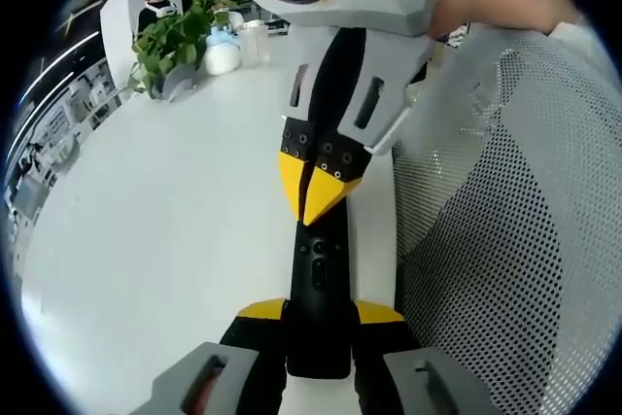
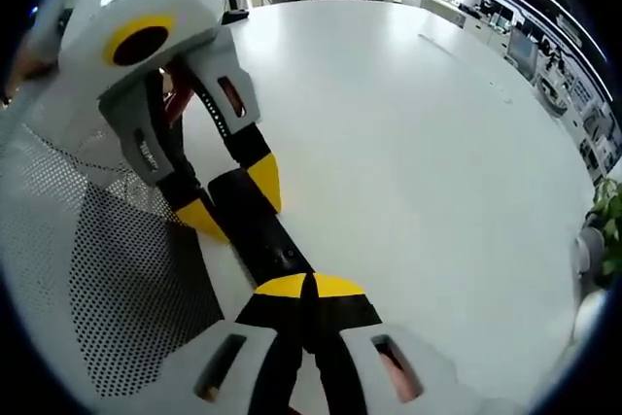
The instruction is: Press the specified remote control buttons in sequence, fully releasing each button before pressing the next.
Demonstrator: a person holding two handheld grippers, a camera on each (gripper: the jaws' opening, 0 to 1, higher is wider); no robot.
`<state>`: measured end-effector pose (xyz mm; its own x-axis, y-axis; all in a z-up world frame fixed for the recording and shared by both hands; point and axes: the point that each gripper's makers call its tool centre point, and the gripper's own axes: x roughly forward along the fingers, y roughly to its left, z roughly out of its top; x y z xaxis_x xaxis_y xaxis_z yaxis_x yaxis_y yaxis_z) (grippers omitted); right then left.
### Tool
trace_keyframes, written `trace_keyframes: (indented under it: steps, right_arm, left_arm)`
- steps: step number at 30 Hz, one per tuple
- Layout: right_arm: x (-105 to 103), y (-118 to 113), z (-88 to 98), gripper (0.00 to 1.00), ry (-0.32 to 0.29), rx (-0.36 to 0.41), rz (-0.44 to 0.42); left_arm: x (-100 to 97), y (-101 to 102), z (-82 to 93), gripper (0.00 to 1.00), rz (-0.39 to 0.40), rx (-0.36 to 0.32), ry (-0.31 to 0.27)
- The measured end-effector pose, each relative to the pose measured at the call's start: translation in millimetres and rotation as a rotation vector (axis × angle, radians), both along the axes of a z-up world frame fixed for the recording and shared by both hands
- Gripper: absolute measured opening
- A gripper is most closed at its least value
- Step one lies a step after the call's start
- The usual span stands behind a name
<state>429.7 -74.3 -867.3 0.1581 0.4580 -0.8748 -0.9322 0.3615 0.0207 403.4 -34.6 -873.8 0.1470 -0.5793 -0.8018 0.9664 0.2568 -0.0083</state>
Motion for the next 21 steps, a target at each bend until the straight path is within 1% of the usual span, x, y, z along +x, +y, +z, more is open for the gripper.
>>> trace_keyframes:
  steps: [3, 5, 8, 10, 13, 16, 18, 21]
  right_arm:
    - [-0.1, 0.1, 0.1, 0.00, -0.005, -0.006, 0.002]
    - [0.4, -0.4, 0.0, 0.00, 0.026, 0.003, -0.044]
    - [1.1, -1.1, -0.2, 0.00, 0.094, 0.040, -0.132]
    - [1.6, -2.0, 0.0, 0.00, 0.126, 0.056, -0.176]
    - [1.5, -1.7, 0.1, 0.00, 0.123, 0.047, -0.172]
    - [-0.1, -0.5, 0.2, 0.00, 0.099, 0.028, -0.143]
    - [0.8, -1.0, 0.1, 0.00, 0.095, 0.025, -0.137]
    - [1.7, -1.6, 0.1, 0.00, 0.115, 0.035, -0.160]
  left_arm:
    - [0.0, 0.0, 0.0, 0.24, 0.000, 0.000, -0.001]
    - [0.0, -0.1, 0.0, 0.24, 0.002, 0.001, -0.001]
    - [0.2, -0.1, 0.0, 0.24, 0.006, 0.001, 0.000]
    - [0.2, -0.2, 0.0, 0.24, 0.006, 0.002, 0.000]
    - [0.2, -0.2, -0.1, 0.24, 0.006, 0.003, 0.000]
    - [0.1, -0.1, -0.1, 0.24, 0.007, 0.003, 0.000]
    - [0.1, -0.1, -0.1, 0.24, 0.009, 0.004, 0.000]
    - [0.2, -0.2, -0.3, 0.24, 0.012, 0.004, 0.000]
